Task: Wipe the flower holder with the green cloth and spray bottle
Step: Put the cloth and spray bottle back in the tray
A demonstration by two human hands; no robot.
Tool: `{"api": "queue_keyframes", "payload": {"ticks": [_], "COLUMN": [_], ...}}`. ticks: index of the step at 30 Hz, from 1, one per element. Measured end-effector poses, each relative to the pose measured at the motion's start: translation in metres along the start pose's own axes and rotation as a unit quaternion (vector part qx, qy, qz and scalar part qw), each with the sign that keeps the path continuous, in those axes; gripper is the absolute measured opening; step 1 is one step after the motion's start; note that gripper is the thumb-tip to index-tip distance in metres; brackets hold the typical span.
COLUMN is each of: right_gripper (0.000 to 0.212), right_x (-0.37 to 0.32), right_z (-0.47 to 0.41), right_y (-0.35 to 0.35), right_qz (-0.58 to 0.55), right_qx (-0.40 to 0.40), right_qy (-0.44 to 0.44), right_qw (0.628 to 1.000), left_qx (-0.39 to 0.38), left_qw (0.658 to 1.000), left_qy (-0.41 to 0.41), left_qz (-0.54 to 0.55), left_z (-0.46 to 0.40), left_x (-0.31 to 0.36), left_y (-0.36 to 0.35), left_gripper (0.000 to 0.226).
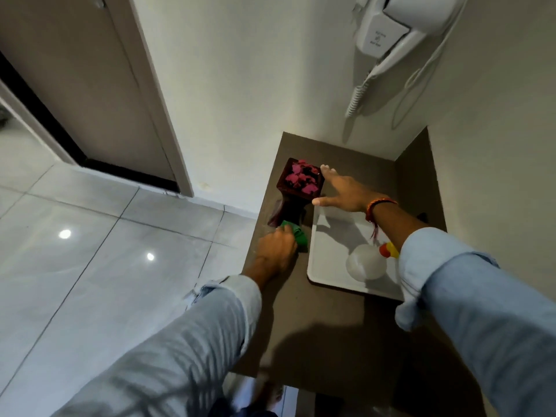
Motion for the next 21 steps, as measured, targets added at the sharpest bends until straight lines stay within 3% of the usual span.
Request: {"api": "queue_keyframes", "payload": {"ticks": [4, 9, 13, 17, 21], "right_gripper": [0.100, 0.067, 0.056, 0.051, 0.049], "right_x": [0.013, 0.061, 0.074, 0.078, 0.080], "right_z": [0.024, 0.058, 0.070, 0.076, 0.081], "right_y": [-0.019, -0.064, -0.094, -0.113, -0.124], "right_qz": [-0.181, -0.270, -0.257, -0.267, -0.269], "right_qx": [0.040, 0.111, 0.120, 0.133, 0.125], "right_qy": [-0.077, -0.180, -0.197, -0.186, -0.196], "right_qw": [0.980, 0.939, 0.938, 0.936, 0.934], "left_qx": [0.101, 0.021, -0.047, -0.106, -0.174], "left_qw": [0.988, 0.959, 0.955, 0.967, 0.945], "left_qy": [-0.115, -0.252, -0.237, -0.139, -0.117], "left_qz": [-0.039, -0.129, -0.174, -0.183, -0.252], "left_z": [0.003, -0.005, -0.013, -0.021, -0.030], "left_x": [0.017, 0.076, 0.104, 0.105, 0.110], "left_y": [0.004, -0.036, -0.073, -0.093, -0.090], "left_gripper": [0.058, 0.067, 0.072, 0.077, 0.071]}}
Point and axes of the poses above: each hand's wrist, its own z-axis away from the middle knuckle, its own y-axis out of the back of the hand, x = y × z, the point moved 3 cm from there along -z, towards the middle knuckle, and after that the axes turned 3 degrees about z, right-handed, at the moved point
